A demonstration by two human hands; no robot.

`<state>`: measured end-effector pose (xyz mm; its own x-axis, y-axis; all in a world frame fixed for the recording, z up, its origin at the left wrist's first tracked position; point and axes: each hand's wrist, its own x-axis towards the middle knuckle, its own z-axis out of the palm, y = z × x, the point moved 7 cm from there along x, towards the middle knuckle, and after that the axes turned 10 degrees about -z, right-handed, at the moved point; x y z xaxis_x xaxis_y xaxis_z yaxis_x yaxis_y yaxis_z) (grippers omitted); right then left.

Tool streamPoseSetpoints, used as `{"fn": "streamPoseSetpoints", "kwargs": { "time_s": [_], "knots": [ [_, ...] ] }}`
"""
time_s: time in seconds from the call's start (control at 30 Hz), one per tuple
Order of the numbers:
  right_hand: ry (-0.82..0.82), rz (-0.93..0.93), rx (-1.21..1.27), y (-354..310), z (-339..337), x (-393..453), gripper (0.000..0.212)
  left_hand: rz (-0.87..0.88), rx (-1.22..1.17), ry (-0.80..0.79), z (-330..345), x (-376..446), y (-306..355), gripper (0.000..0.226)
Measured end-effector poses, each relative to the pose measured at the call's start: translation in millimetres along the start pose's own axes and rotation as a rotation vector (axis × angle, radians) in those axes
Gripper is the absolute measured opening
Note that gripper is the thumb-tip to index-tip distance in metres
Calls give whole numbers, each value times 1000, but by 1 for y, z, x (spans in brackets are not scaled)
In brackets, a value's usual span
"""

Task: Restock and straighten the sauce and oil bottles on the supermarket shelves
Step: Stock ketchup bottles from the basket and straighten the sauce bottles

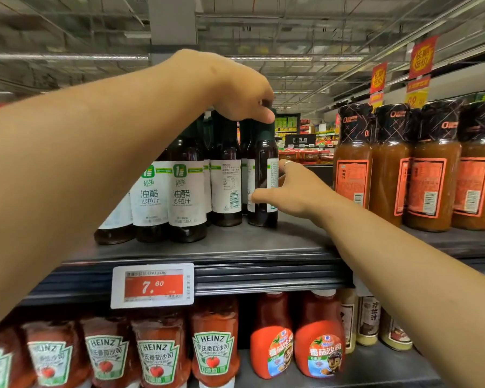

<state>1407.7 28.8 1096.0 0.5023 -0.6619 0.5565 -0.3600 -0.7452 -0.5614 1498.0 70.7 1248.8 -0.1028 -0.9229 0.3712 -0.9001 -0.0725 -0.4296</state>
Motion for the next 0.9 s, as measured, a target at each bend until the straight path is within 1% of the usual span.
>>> {"fn": "streamPoseSetpoints", "kwargs": {
  "time_s": [0.07, 0.1, 0.17, 0.23, 0.3, 0.37, 0.43, 0.53, 0.63, 0.7, 0.8, 0.9],
  "knots": [
    [14, -2, -28, 0, -2, -2, 61, -20, 36, 1, 1, -1, 2, 50],
    [15, -1, -40, 0, -3, -3, 64, -32, 56, 5, 1, -1, 3, 52],
    [6, 2, -70, 0, -2, -4, 61, -61, 80, 20, 1, -1, 3, 57],
    [4, 9, -71, 1, -2, -3, 59, -78, 56, 40, 1, -1, 3, 60],
    [6, 27, -38, 2, -2, -3, 60, -65, -46, 63, 0, -3, 3, 60],
    [8, 54, 1, 5, -3, -3, 63, -27, -167, 45, -1, -8, 4, 63],
    [5, 80, 52, 8, -3, -2, 58, 7, -215, 21, -2, -11, 4, 58],
    [-15, 107, 142, 11, -1, -1, 49, 7, -212, -1, 0, -10, 1, 51],
    [-35, 99, 171, 10, 2, -1, 48, -7, -186, -1, 2, -9, -3, 48],
    [-45, 65, 147, 7, 4, -1, 47, -6, -178, -1, 4, -7, -5, 47],
    [-27, 18, 72, 4, 3, -2, 55, -2, -162, 14, 5, -6, -5, 47],
    [2, 4, 11, 2, -1, -4, 58, 0, -99, 40, 6, -6, -2, 48]
  ]
}}
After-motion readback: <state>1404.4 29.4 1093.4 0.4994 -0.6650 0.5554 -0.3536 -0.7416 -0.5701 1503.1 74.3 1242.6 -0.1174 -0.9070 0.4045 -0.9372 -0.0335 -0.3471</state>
